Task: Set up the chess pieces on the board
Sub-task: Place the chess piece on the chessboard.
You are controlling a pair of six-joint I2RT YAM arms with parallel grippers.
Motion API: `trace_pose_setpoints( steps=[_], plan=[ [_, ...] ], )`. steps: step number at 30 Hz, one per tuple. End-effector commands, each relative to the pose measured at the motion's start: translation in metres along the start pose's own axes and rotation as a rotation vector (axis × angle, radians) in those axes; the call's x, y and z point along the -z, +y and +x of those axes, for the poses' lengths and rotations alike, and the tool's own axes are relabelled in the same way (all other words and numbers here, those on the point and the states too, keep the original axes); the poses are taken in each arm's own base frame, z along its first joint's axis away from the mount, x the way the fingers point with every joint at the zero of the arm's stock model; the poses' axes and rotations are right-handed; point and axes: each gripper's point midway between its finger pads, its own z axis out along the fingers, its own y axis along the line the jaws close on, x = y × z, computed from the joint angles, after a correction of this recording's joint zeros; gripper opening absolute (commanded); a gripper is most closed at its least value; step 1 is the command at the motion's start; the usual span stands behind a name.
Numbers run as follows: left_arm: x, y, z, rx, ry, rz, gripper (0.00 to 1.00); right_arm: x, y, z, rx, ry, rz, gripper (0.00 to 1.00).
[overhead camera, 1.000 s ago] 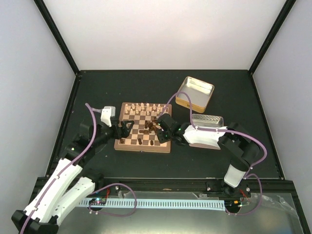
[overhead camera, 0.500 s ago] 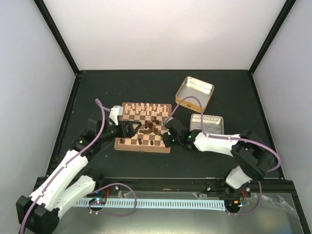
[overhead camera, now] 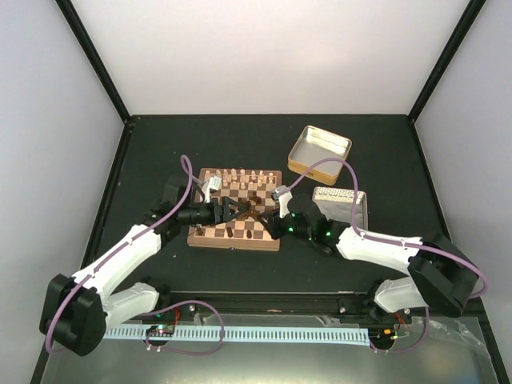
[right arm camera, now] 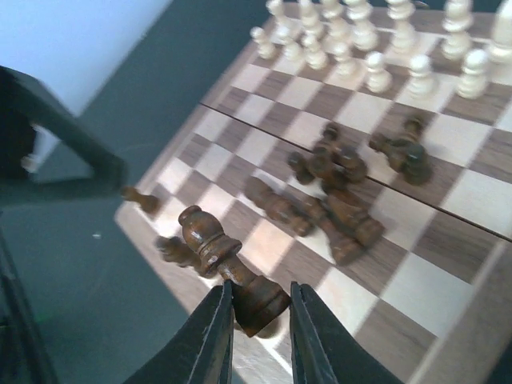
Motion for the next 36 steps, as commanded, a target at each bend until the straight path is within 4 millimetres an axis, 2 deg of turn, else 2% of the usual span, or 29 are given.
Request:
trace_pose_setpoints(
  steps=[1,8,14,18,23,26,31,34,36],
  plan=[
    [-0.007,-0.030,-0.002,0.018,0.069,0.134,0.71,0.013,0.037,-0.024,0.012,-0.087,-0.184,0.20],
    [-0.012,-0.038,0.005,0.021,0.121,0.184,0.49,0.021,0.058,-0.030,0.011,-0.093,-0.291,0.20],
    [-0.015,-0.034,0.008,0.026,0.131,0.179,0.31,0.023,0.062,-0.032,0.012,-0.093,-0.314,0.20],
    [-0.014,-0.032,0.006,0.016,0.117,0.166,0.25,0.022,0.063,-0.030,0.018,-0.084,-0.319,0.20],
    [-0.013,-0.032,0.002,-0.020,0.097,0.148,0.10,0.022,0.064,-0.027,0.022,-0.071,-0.322,0.21],
    [-0.011,-0.028,0.000,-0.048,0.077,0.106,0.06,0.023,0.060,-0.027,0.012,-0.066,-0.297,0.34],
    [0.001,-0.008,-0.007,-0.099,0.018,-0.061,0.05,0.032,0.037,-0.025,-0.033,-0.073,-0.172,0.57],
    [0.013,0.011,-0.012,-0.117,-0.020,-0.208,0.04,0.044,0.018,-0.026,-0.079,-0.090,-0.064,0.61],
    [0.025,0.030,-0.017,-0.124,-0.059,-0.348,0.04,0.054,0.000,-0.025,-0.117,-0.094,0.044,0.61]
  ],
)
